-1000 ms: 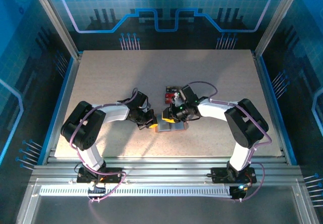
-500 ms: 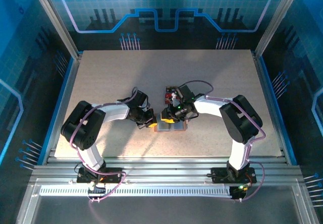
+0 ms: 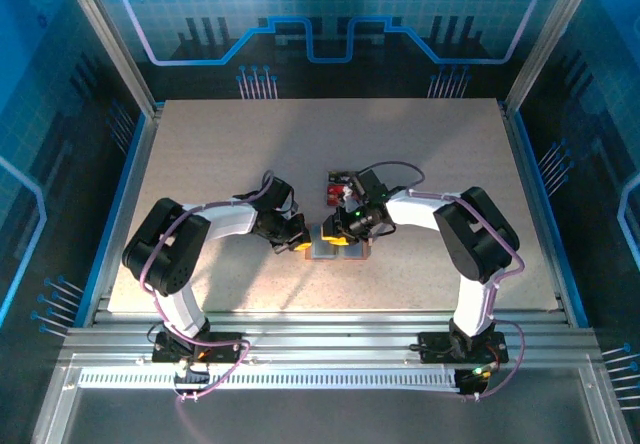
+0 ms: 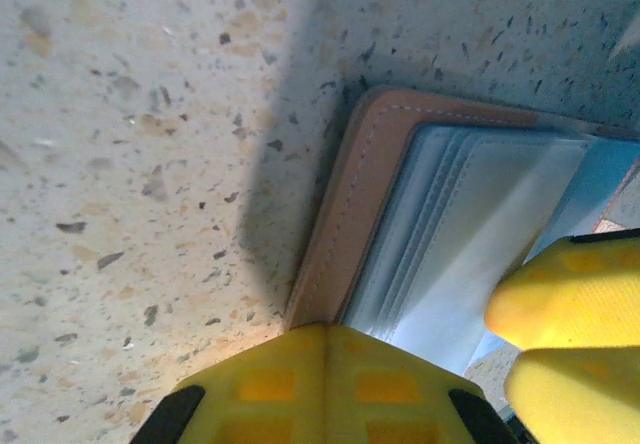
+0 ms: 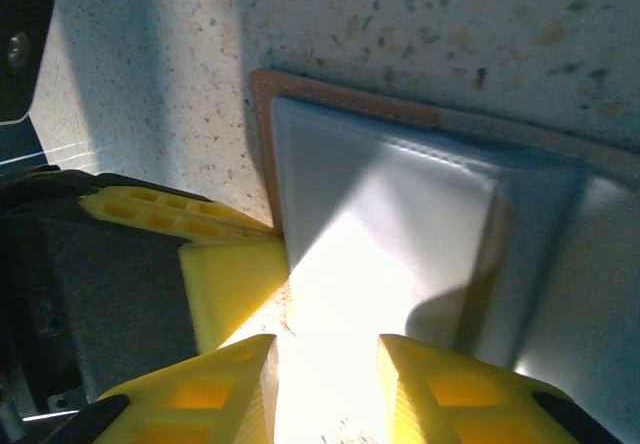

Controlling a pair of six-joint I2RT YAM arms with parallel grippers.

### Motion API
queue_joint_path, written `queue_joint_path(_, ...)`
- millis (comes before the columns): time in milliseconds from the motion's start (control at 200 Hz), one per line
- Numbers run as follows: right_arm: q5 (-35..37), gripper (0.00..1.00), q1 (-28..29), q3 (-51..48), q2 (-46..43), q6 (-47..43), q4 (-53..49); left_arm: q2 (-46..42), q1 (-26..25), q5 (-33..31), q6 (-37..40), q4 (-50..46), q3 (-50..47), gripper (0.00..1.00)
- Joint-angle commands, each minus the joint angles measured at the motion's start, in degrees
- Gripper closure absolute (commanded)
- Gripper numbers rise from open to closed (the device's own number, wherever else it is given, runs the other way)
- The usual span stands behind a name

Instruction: Take the credit cards out of the card holder

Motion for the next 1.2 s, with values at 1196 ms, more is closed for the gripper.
queue_joint_path(1196,-6.12,0.69,-4.42,-7.34,0.31,1.26,8.89,-2.29,0.78,5.04,-3.71,0.11,6.43,0.77)
